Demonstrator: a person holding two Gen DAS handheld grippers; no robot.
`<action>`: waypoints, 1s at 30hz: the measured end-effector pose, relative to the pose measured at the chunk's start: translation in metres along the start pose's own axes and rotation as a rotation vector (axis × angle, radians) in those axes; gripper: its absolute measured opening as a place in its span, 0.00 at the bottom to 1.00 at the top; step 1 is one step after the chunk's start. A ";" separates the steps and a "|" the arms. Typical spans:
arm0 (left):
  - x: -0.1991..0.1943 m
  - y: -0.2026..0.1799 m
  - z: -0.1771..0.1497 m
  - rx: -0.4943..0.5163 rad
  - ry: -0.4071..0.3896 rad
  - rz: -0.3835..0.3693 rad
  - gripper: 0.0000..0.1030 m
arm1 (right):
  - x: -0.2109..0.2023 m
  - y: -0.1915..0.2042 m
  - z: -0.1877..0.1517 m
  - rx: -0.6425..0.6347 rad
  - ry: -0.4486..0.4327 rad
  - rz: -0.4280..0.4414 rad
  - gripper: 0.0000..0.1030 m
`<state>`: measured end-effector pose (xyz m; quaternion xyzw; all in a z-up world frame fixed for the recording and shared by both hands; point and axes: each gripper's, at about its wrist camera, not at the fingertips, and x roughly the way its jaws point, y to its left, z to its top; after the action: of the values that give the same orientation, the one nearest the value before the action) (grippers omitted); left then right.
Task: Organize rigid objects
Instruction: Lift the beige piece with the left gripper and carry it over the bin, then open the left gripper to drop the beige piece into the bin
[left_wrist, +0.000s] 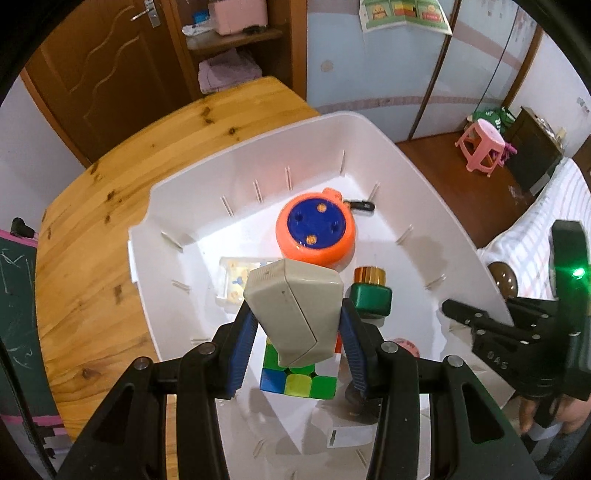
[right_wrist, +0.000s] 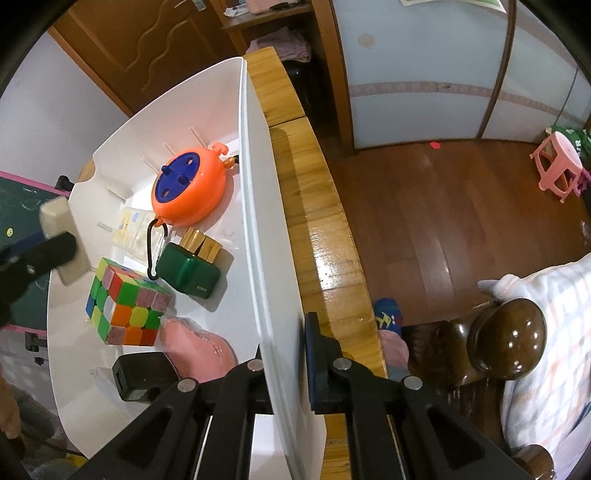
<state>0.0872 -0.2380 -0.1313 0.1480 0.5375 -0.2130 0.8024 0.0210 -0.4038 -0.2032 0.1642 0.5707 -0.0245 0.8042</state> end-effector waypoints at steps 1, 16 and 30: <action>0.003 0.000 -0.001 0.002 0.007 0.000 0.47 | 0.000 0.000 0.000 0.001 -0.001 0.001 0.06; 0.024 0.000 -0.002 -0.010 0.037 0.023 0.47 | 0.001 -0.003 -0.009 0.021 0.001 -0.007 0.06; 0.026 0.001 -0.005 -0.013 0.050 0.044 0.47 | 0.001 -0.001 -0.020 -0.012 0.007 -0.045 0.06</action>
<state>0.0921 -0.2395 -0.1570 0.1596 0.5554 -0.1882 0.7941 0.0027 -0.3982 -0.2104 0.1465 0.5774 -0.0386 0.8023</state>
